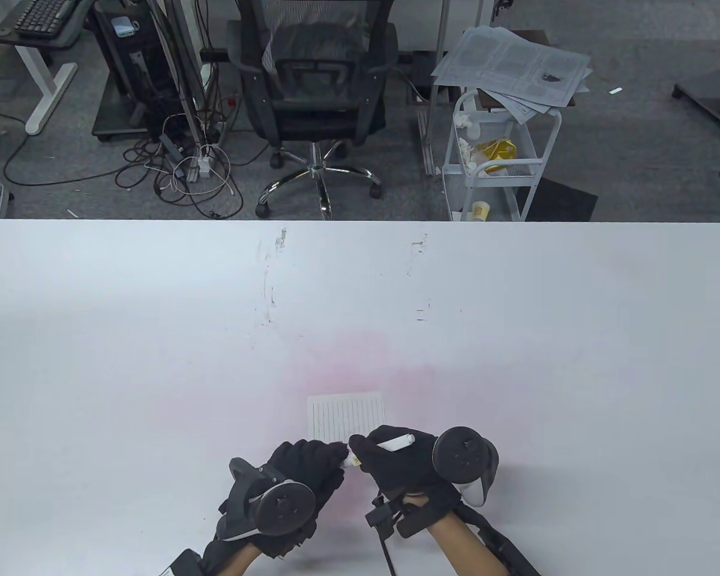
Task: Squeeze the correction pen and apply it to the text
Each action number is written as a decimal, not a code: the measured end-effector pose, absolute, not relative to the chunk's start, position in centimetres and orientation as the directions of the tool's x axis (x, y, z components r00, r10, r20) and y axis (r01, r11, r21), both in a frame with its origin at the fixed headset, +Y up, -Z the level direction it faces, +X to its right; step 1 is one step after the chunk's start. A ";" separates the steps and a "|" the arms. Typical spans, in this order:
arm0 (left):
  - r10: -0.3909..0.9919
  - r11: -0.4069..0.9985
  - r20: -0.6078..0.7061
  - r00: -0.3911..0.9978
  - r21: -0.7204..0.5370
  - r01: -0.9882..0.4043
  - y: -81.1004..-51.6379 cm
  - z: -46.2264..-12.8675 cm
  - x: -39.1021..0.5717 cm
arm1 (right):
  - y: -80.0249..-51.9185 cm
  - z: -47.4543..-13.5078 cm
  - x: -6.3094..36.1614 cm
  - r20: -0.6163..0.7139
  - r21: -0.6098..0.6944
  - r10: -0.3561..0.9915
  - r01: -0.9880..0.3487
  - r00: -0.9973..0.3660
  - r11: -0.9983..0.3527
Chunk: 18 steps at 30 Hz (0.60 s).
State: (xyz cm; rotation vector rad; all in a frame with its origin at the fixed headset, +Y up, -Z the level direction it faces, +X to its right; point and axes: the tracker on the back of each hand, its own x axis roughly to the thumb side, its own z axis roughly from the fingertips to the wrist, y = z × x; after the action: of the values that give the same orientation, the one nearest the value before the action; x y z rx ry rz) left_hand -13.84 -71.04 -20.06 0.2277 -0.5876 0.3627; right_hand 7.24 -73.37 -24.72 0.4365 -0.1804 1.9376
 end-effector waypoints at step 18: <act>0.258 0.903 0.533 0.806 0.163 -0.397 -70.8 -19.8 -14.1 | -74.5 -24.6 6.7 0.297 0.082 0.925 -0.959 -0.238 -0.273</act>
State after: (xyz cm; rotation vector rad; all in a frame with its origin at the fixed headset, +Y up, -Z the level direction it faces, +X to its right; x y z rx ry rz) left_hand -14.10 -70.75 -19.79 0.2739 -0.5277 0.3548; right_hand 6.65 -74.52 -24.61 0.3349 -0.1348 1.8186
